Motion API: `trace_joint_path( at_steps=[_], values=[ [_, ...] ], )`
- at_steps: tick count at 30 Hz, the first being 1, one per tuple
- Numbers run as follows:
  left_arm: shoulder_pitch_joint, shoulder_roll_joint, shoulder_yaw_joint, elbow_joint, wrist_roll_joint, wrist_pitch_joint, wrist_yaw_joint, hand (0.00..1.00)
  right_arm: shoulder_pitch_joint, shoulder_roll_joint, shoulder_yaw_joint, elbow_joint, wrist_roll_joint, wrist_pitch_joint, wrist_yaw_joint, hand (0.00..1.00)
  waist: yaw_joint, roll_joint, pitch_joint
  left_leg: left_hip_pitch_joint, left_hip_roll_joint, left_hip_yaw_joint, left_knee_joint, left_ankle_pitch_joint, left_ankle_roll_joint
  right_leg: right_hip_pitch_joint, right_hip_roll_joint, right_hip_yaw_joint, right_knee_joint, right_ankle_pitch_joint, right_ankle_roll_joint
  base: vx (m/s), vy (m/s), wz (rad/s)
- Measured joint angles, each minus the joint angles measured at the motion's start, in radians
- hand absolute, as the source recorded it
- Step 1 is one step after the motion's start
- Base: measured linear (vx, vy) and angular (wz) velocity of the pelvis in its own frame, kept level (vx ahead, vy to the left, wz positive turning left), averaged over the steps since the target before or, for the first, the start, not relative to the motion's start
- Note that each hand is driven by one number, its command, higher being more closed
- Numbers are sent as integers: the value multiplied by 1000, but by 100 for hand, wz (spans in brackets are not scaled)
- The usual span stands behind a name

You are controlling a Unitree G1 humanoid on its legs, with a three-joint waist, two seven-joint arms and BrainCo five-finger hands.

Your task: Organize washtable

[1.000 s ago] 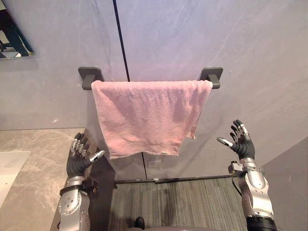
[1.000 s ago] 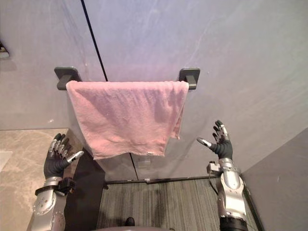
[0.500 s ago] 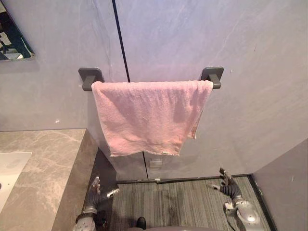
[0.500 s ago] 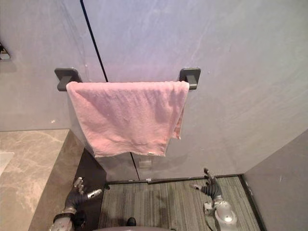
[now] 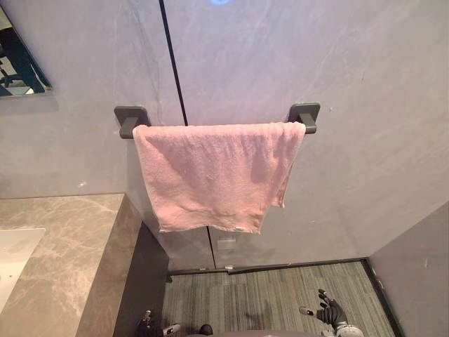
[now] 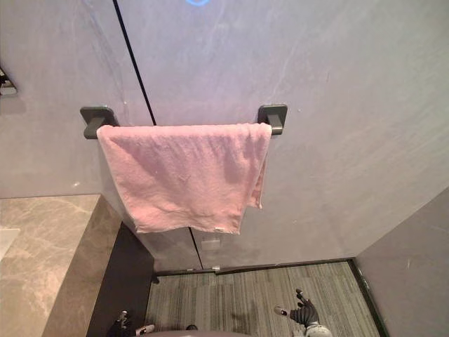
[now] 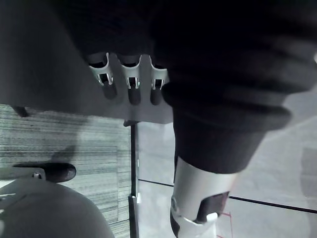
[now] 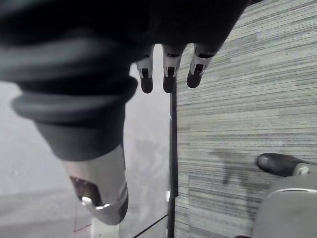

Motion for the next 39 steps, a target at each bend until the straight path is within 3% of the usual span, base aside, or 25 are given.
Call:
trace_joint_path(
  at_steps=[11,14,17,19,22,24,25,27,28,29,30,31,32,33,35,36,38,39],
  values=[
    [-5,-9,0,53,30,0,9,0,-4,-3,-4,44,-72,17,-21,0,3,7,18,5,-7,10,0,-19,5,-20,-7,10,39,-34,9,-1,0,-3],
    [-17,-9,-1,49,29,0,18,0,-45,-2,-2,42,-96,18,-28,0,6,-13,40,-12,-12,56,10,-29,9,-118,-14,57,167,-88,17,12,-2,-37],
    [-75,-5,-9,3,28,0,30,0,-69,19,9,18,-107,23,-29,0,13,-31,83,-124,-14,55,192,-106,14,-192,-31,88,305,-122,34,1,-13,-5],
    [-122,-7,-21,-35,27,-1,31,0,-59,24,39,-5,-107,25,-28,0,25,-30,85,-187,-2,22,265,-130,20,-247,-29,125,432,-155,40,10,-20,48],
    [-167,-9,-42,-100,17,-3,38,0,-36,43,46,-49,-106,25,-28,0,31,-53,72,-290,-31,-73,381,-137,14,-254,-100,213,730,-205,72,47,-138,106],
    [-172,-17,-44,-103,5,0,48,0,-61,41,50,-92,-99,24,-29,0,42,-66,66,-354,-34,-82,447,-136,13,-202,-126,284,689,-210,77,-140,-329,59],
    [-174,-26,-41,-104,-3,0,54,0,-91,29,62,-102,-95,24,-39,0,60,-64,70,-389,-25,-81,475,-123,-5,-152,-107,326,594,-293,88,-257,-424,38],
    [-166,-45,-40,-104,-7,0,57,0,-115,14,74,-104,-87,24,-41,0,81,-50,70,-393,-6,-84,459,-103,-35,-134,-93,325,542,-340,80,-259,-348,7],
    [-154,-70,-52,-104,-21,-2,62,0,-128,-3,88,-126,-74,23,-46,0,98,-32,73,-397,20,-88,423,-70,-59,-117,-70,293,494,-392,65,-340,-387,27],
    [-155,-85,-79,-104,-27,-2,70,0,-133,-13,91,-146,-64,20,-48,0,104,-18,79,-414,36,-107,387,-18,-68,-125,-49,258,483,-429,25,-431,-459,92],
    [-156,-95,-105,-113,-41,-3,71,0,-131,-32,93,-156,-59,19,-53,0,81,22,86,-429,59,-137,326,75,-59,-146,-3,185,502,-417,2,-386,-360,129],
    [-156,-96,-118,-117,-48,-4,73,0,-135,-38,94,-155,-59,19,-61,0,75,21,93,-428,71,-135,242,168,-67,-162,6,150,497,-400,-28,-455,-325,168],
    [-152,-107,-121,-116,-69,-3,72,0,-142,-53,91,-142,-59,20,-69,0,57,43,102,-425,83,-76,191,209,-62,-176,33,63,475,-366,-71,-358,-229,132],
    [-150,-102,-116,-117,-77,-1,72,0,-145,-44,85,-137,-59,22,-72,0,54,39,107,-420,80,-43,222,188,-76,-178,31,37,476,-360,-80,-330,-211,127],
    [-153,-85,-115,-139,-82,0,72,0,-145,-38,71,-138,-58,26,-87,0,55,-1,128,-407,51,58,392,36,-48,-193,-3,-29,476,-337,-112,-243,-178,96],
    [-155,-84,-115,-150,-84,-1,71,0,-146,-35,69,-139,-58,25,-88,0,54,-8,132,-405,54,95,504,-33,-40,-194,-16,-65,456,-311,-122,-252,-172,80],
    [-155,-87,-118,-147,-90,0,67,0,-138,-39,55,-139,-57,24,-88,0,48,0,126,-325,82,148,600,-147,-7,-169,-24,-137,392,-266,-125,-208,-91,84],
    [-155,-88,-118,-147,-90,0,67,0,-133,-37,51,-137,-57,23,-88,0,42,4,121,-287,92,167,587,-169,-2,-162,-24,-158,374,-255,-125,-173,-18,98]
  ],
)
